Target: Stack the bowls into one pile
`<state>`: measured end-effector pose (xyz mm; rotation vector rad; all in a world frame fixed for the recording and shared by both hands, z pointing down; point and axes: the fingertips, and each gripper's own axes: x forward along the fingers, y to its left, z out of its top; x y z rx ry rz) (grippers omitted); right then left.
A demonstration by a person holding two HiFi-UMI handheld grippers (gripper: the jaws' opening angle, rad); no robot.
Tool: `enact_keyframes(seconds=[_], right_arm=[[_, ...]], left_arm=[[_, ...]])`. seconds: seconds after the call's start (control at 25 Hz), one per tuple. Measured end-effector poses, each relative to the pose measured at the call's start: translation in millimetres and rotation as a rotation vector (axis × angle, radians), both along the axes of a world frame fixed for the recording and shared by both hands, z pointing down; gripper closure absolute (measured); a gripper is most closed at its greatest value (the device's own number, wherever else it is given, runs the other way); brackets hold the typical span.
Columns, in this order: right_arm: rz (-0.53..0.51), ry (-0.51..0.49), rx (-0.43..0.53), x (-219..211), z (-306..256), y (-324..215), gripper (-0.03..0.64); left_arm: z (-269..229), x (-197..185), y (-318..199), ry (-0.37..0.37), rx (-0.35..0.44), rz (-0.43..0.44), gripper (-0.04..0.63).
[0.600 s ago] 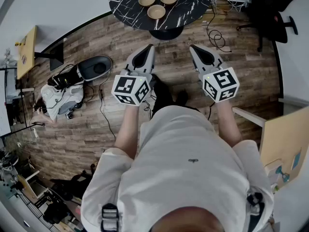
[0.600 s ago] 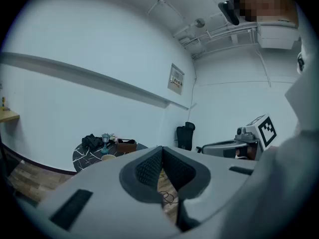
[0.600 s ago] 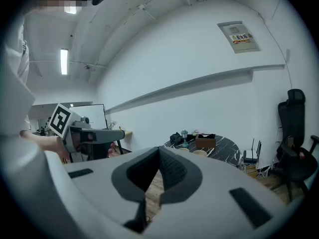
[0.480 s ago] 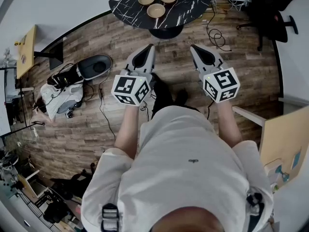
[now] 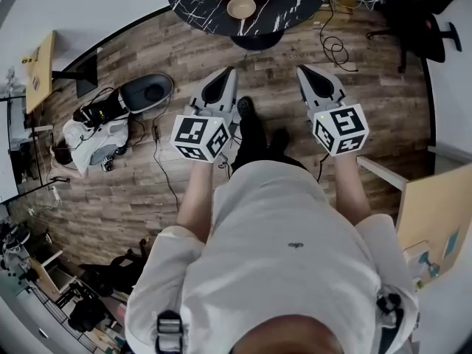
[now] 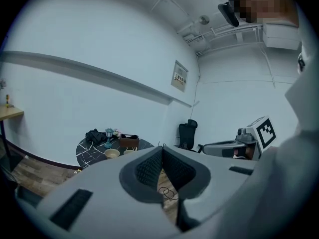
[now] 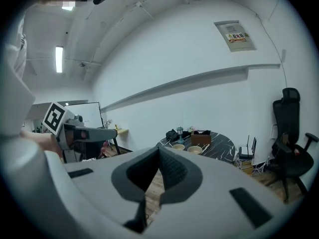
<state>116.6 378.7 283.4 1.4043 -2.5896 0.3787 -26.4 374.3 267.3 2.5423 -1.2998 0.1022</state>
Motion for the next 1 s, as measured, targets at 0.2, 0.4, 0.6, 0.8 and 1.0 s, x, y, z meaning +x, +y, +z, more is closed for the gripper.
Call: enact_keyframes(seconds=[0.2,0.4,0.6,0.8,1.0], right_arm=[[0.005,0.019,-0.015,-4,6,-11,0.612],[0.005,0.015,-0.019,-12,3,-37,0.6],[0.003,0.017,-0.029,-22,0,-74,0.549],[0.016,0.03,-0.026,-34,-3,-116,0.479],[0.036,0.033,-0.029,-46,-6,-157,0.453]], left_arm=[[0,-6,-13,-0.009,0.007,-0.011,0.592],[-2,-10,-41,-0.013,0.01,0.002,0.592],[-4,-13,-75,-0.015,0.023,0.035,0.53],[-3,-23,-114,-0.004,0.025,0.053,0.508],[-4,-35,-155,0.007,0.025,0.073,0.497]])
